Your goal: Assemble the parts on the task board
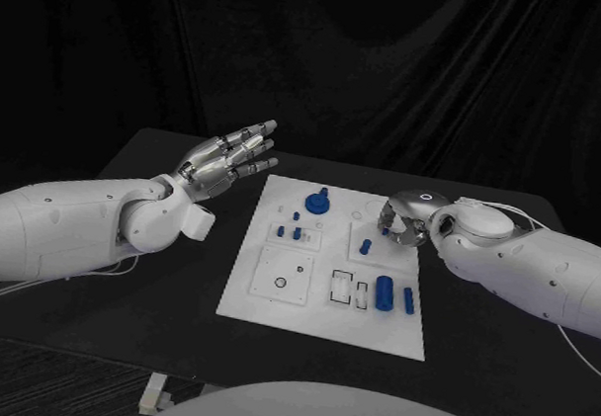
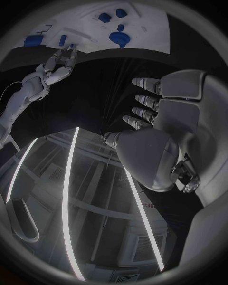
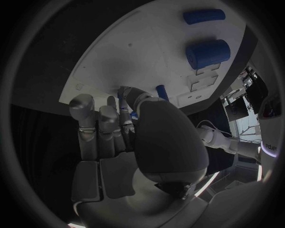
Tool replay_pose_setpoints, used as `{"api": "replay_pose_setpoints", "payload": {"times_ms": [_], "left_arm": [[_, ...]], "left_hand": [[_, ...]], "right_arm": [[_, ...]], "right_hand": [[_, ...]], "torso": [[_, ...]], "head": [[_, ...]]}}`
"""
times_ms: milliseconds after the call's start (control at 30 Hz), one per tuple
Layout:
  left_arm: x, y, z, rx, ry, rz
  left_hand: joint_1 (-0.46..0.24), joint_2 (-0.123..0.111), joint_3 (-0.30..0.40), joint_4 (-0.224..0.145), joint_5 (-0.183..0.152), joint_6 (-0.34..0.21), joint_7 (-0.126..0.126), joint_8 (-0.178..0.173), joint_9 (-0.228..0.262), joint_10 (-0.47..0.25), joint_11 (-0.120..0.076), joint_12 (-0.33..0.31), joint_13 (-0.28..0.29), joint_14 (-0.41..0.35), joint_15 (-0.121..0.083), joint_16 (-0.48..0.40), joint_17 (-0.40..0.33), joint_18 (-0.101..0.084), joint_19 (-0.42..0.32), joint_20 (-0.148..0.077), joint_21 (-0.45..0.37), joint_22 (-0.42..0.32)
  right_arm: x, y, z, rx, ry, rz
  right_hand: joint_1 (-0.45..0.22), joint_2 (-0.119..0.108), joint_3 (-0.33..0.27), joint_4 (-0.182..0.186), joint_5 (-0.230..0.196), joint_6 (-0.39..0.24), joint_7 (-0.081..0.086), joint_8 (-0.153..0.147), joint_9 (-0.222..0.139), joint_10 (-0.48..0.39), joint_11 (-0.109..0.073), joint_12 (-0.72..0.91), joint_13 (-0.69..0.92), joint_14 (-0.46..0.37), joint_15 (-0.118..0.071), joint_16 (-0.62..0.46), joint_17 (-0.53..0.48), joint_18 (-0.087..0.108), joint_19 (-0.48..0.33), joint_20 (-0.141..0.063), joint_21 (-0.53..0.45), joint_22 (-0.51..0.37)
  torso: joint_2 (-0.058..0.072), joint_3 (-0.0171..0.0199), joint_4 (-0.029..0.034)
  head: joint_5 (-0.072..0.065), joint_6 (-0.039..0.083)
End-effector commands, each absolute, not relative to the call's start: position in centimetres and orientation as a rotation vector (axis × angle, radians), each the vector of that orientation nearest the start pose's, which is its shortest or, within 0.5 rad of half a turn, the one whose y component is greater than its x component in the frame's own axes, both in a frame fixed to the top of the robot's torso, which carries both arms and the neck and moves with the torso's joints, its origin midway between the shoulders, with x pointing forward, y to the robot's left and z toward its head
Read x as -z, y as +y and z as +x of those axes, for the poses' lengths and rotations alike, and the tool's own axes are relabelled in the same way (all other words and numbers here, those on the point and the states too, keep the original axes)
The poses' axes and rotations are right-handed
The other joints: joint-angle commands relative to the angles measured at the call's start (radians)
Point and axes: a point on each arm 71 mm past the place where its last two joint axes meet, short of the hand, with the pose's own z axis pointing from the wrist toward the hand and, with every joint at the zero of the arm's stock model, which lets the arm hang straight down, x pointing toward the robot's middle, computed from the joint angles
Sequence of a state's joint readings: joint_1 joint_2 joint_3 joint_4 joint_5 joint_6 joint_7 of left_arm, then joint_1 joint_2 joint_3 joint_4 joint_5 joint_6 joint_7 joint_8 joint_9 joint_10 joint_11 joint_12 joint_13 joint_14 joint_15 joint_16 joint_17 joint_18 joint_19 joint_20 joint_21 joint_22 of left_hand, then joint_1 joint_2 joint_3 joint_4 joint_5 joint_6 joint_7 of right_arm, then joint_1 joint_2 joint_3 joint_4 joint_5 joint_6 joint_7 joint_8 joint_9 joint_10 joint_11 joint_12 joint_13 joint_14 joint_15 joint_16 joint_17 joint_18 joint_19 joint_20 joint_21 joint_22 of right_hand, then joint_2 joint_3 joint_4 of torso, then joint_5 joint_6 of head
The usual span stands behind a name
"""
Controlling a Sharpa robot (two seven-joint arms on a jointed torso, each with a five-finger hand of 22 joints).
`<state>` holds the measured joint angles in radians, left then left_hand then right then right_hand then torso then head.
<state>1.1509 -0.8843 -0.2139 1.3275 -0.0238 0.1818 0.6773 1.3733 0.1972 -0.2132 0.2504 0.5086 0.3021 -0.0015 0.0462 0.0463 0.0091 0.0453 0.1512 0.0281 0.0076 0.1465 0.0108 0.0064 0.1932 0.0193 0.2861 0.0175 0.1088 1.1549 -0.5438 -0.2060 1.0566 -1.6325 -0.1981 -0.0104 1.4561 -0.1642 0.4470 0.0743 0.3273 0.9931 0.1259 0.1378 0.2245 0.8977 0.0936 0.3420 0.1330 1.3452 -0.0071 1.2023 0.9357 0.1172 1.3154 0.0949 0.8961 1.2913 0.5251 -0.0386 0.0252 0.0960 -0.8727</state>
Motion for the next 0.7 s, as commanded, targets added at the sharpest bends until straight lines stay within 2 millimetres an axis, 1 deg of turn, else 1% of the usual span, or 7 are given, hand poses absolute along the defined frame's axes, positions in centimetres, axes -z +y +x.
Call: {"api": "replay_pose_setpoints", "payload": {"times_ms": [33,200,233,267,333,533,700], "left_arm": [[23.94,27.47,47.06,1.944,1.302,-0.936],[23.97,27.42,47.08,1.944,1.306,-0.937],[23.97,27.40,47.09,1.945,1.307,-0.937],[23.98,27.39,47.09,1.945,1.307,-0.937],[23.99,27.38,47.10,1.944,1.308,-0.938],[24.04,27.39,47.13,1.940,1.313,-0.940],[24.08,27.39,47.15,1.938,1.316,-0.941]], "left_hand": [[0.021,-0.001,0.011,-0.030,0.016,0.004,0.004,-0.009,-0.009,0.002,0.014,0.021,-0.002,0.003,-0.001,0.002,0.001,-0.015,0.012,0.004,0.004,0.016],[0.026,0.001,0.014,-0.039,0.023,0.012,0.009,-0.008,-0.009,0.004,0.019,0.026,-0.002,0.006,0.005,0.006,0.002,-0.015,0.017,0.005,0.006,0.024],[0.027,0.001,0.015,-0.042,0.024,0.014,0.011,-0.008,-0.008,0.004,0.019,0.027,-0.002,0.007,0.007,0.007,0.003,-0.015,0.018,0.006,0.007,0.027],[0.029,0.002,0.016,-0.044,0.026,0.016,0.013,-0.007,-0.008,0.004,0.020,0.029,-0.001,0.008,0.008,0.008,0.003,-0.015,0.021,0.006,0.008,0.030],[0.031,0.003,0.018,-0.049,0.029,0.019,0.015,-0.007,-0.008,0.005,0.021,0.031,-0.001,0.010,0.011,0.010,0.004,-0.015,0.024,0.007,0.009,0.035],[0.035,0.005,0.021,-0.057,0.034,0.028,0.023,-0.005,-0.007,0.006,0.022,0.036,-0.001,0.013,0.015,0.014,0.005,-0.017,0.030,0.008,0.012,0.041],[0.040,0.007,0.026,-0.069,0.041,0.031,0.025,-0.005,-0.006,0.008,0.026,0.040,0.000,0.018,0.020,0.020,0.007,-0.018,0.038,0.009,0.015,0.052]], "right_arm": [[29.20,-17.87,52.21,-0.435,1.838,-0.488],[29.28,-17.86,52.28,-0.437,1.836,-0.490],[29.29,-17.86,52.28,-0.438,1.836,-0.491],[29.30,-17.85,52.29,-0.439,1.835,-0.491],[29.31,-17.83,52.28,-0.441,1.834,-0.492],[29.38,-17.81,52.31,-0.441,1.836,-0.493],[29.45,-17.82,52.34,-0.439,1.839,-0.494]], "right_hand": [[-0.015,0.012,0.019,-0.008,-0.015,-0.008,0.004,0.014,0.012,0.017,0.000,0.010,-0.011,0.000,0.002,0.019,0.017,0.001,0.010,0.002,0.029,0.124],[-0.020,0.012,0.019,-0.008,-0.042,-0.003,0.003,0.015,0.014,0.048,-0.003,0.006,-0.019,0.001,0.006,0.020,0.016,0.000,0.012,0.006,0.035,0.124],[-0.021,0.013,0.021,-0.009,-0.049,0.002,0.004,0.016,0.016,0.071,-0.005,0.004,-0.023,0.001,0.010,0.020,0.014,-0.001,0.012,0.010,0.037,0.125],[-0.022,0.012,0.021,-0.009,-0.053,0.004,0.005,0.017,0.017,0.083,-0.006,0.002,-0.025,0.001,0.011,0.019,0.012,-0.001,0.013,0.011,0.039,0.125],[-0.020,0.012,0.022,-0.012,-0.061,0.012,0.006,0.020,0.020,0.100,-0.007,-0.004,-0.030,-0.001,0.013,0.016,0.007,-0.001,0.013,0.013,0.039,0.125],[-0.015,0.011,0.024,-0.017,-0.070,0.034,0.007,0.028,0.026,0.138,-0.008,-0.025,-0.042,-0.002,0.013,0.012,-0.002,-0.001,0.015,0.015,0.045,0.126],[-0.012,0.011,0.023,-0.021,-0.076,0.050,0.007,0.033,0.031,0.165,-0.011,-0.037,-0.049,-0.004,0.011,0.008,-0.009,-0.001,0.016,0.014,0.050,0.127]], "torso": [[0.000,-0.0006,0.0023],[0.001,-0.0001,0.0039],[0.001,-0.0002,0.0043],[0.001,-0.0004,0.0037],[0.001,-0.0002,0.0044],[0.001,0.0001,0.0054],[0.001,-0.0001,0.0064]], "head": [[-0.001,0.000],[-0.002,0.000],[-0.003,0.000],[-0.002,0.000],[-0.002,0.000],[-0.003,0.000],[-0.002,0.000]]}}
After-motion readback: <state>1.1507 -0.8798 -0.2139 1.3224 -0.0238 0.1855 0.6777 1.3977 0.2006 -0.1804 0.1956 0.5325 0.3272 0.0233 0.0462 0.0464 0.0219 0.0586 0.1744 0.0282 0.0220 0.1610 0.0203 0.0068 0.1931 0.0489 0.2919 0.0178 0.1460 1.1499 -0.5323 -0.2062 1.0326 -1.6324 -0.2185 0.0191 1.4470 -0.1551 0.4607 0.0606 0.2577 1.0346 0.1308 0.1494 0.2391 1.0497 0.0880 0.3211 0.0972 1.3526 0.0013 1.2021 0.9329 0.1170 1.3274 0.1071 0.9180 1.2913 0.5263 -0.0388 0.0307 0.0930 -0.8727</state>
